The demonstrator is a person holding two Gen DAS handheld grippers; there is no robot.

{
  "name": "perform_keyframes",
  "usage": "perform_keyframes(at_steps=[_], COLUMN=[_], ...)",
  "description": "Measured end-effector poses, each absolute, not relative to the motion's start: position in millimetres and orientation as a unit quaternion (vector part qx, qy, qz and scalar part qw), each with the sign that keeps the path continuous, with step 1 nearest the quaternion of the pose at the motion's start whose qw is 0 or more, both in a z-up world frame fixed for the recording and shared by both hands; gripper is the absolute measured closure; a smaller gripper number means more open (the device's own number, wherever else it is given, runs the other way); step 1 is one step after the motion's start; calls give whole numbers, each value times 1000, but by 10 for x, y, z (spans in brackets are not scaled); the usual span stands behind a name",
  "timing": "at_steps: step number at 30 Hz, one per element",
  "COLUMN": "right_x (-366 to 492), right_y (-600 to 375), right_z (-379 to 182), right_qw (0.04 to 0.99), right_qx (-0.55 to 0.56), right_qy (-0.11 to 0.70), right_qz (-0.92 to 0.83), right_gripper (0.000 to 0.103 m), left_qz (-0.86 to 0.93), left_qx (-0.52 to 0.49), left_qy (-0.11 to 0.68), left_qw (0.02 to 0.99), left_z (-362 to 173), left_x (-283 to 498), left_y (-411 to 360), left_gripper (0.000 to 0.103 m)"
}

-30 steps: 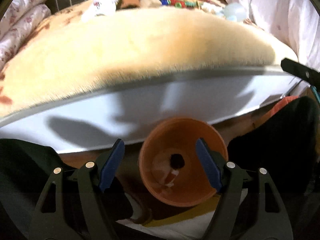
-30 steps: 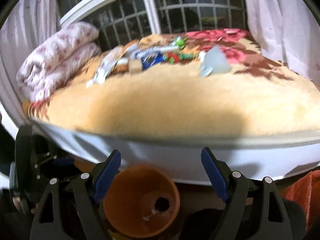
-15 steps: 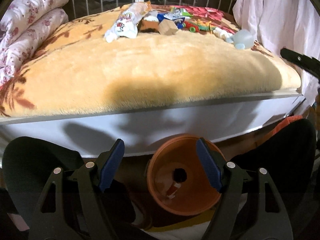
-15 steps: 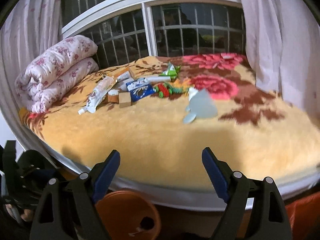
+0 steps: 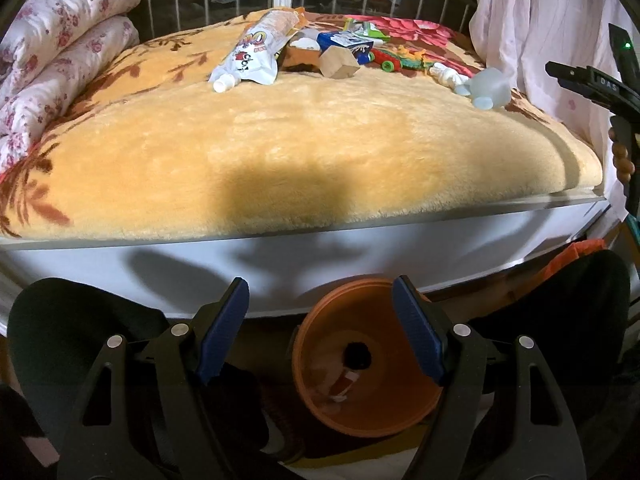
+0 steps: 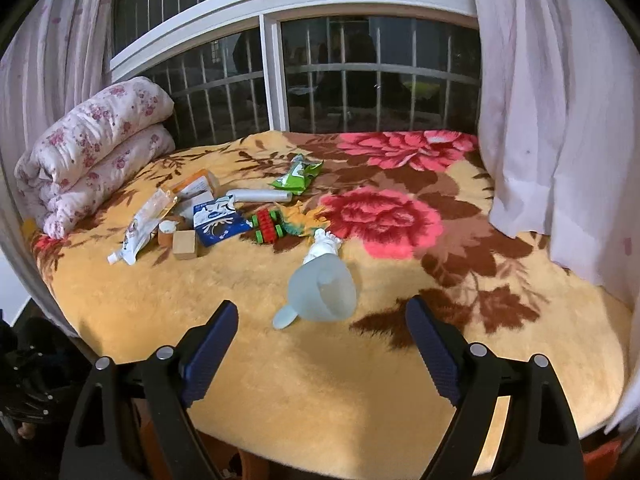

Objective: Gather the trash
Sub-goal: 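Move both open tools back over the trash on the bed, then grasp the translucent plastic funnel with the right tool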

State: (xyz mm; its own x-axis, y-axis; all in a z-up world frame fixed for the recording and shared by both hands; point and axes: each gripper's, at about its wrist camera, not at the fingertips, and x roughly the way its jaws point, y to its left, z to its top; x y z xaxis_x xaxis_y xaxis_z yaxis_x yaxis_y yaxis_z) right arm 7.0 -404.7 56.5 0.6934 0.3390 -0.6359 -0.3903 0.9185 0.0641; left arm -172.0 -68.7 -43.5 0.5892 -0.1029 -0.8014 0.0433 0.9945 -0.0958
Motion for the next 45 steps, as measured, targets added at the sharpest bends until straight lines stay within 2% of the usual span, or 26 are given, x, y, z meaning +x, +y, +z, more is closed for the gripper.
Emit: perform_keyframes(at_steps=[10,12,14,15,16,19,23,26,28,29,30,31,37,45], right_x=[618,725,839,897,921,945,703,500,280,181,29,-38,-224,-157], right_y=[-3766,-3710,-3644,-3603,-3580,-3531,-3416,-3425,-3436,-3405,-3353,-3315,-3103,-3044], right_z=[343,276,195,133,91,-54,-34,55,161,201,229,237,172,100], right_qw=[874,862,849,842,836,803,817,840,870,884,900,905,893,889], right_qx=[-89,-82,-78,-82,-85,-49,-44,34,76,75,73,70,104,115], right_qy=[391,405,421,434,442,480,460,424,371,350,318,306,302,313], right_qz=[274,293,308,311,314,351,344,337,314,300,289,285,316,314], right_gripper=[19,24,37,40,49,97,94,98,98,98,98,98,98,98], left_qz=[-57,-56,-53,-52,-50,-45,-45,-45,-37,-33,-32,-27,-13,-14], left_qx=[-42,-47,-56,-59,-63,-67,-68,-67,-59,-52,-44,-38,11,58], left_qy=[451,454,457,458,459,459,445,428,410,399,391,383,382,422], left_qw=[890,888,886,885,885,885,892,900,909,915,919,922,924,905], left_z=[-452,-465,-480,-485,-491,-491,-410,-284,-158,-85,-19,26,157,-33], left_x=[-1542,-1503,-1468,-1457,-1443,-1405,-1292,-1114,-945,-841,-727,-640,-17,500], left_y=[-702,-673,-634,-618,-595,-554,-491,-429,-378,-348,-318,-297,-213,-206], left_gripper=[31,31,31,31,31,31,31,31,30,28,20,19,19,19])
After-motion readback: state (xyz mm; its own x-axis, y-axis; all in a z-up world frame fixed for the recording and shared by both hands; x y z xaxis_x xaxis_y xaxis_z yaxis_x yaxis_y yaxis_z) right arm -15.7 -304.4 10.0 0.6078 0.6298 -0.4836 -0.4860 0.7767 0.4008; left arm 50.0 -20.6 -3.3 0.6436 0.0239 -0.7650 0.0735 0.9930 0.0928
